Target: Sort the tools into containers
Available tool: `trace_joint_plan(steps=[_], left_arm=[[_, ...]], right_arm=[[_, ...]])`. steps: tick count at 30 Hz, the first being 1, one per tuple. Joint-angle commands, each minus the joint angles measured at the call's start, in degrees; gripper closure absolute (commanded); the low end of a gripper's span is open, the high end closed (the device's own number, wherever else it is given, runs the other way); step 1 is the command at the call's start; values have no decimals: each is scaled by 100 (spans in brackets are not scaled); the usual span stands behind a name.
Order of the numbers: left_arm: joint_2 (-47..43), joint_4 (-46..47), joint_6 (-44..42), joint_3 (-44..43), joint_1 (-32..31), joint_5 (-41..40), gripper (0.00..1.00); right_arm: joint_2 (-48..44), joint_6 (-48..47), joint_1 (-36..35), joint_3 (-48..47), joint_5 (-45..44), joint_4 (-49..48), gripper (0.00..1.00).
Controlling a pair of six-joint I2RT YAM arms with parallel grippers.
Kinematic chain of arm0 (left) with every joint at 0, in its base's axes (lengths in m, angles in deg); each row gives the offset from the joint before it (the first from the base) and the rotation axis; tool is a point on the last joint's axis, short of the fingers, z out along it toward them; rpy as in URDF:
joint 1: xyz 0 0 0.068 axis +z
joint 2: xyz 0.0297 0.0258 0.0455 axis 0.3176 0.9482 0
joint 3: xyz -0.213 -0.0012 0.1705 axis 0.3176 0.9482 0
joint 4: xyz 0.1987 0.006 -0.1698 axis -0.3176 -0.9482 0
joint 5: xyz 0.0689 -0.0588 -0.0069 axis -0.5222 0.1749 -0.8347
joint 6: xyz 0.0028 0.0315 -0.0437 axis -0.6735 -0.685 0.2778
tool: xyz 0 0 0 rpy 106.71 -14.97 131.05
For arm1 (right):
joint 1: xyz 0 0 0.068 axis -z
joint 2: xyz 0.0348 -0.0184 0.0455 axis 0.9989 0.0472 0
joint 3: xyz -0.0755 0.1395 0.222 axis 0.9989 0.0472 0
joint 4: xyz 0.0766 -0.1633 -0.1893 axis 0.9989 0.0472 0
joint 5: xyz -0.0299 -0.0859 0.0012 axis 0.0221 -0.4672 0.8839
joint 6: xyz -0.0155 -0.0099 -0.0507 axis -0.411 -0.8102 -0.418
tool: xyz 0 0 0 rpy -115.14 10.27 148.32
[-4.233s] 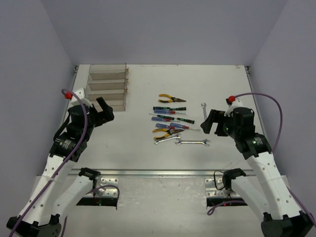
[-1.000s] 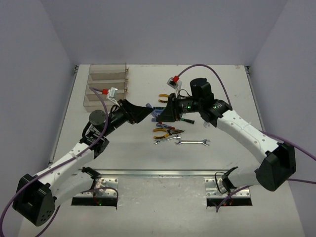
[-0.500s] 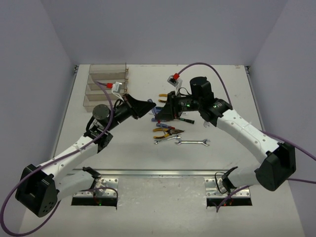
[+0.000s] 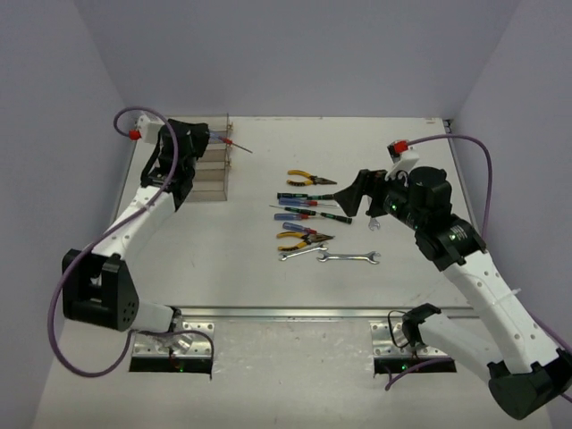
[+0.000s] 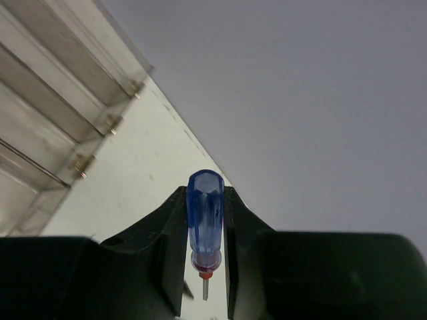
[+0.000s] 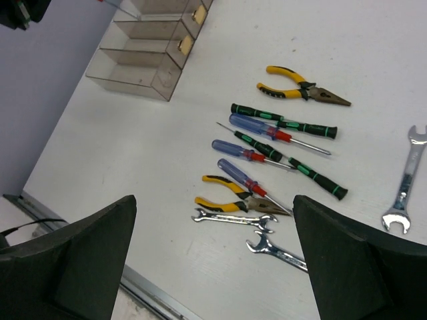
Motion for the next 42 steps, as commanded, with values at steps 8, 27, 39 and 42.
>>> trace_joint_plan(steps=[8,27,39,42], left_arm=[[3867,742,669,-3203,1840,-153,100],[5944,1166,736,-4895,1867,242,62],[4297,458,844,-3861,1841,316,0],[3704,-533,697,-3960,1836,365,0]], right_arm=[[-81,-493,-16,498,155,218,1],[419,-730,-16,640,-104,95,1],[1949,-1434,-5,-146,-71,84,1],[2679,-1877,-12,-501,317,4,3]])
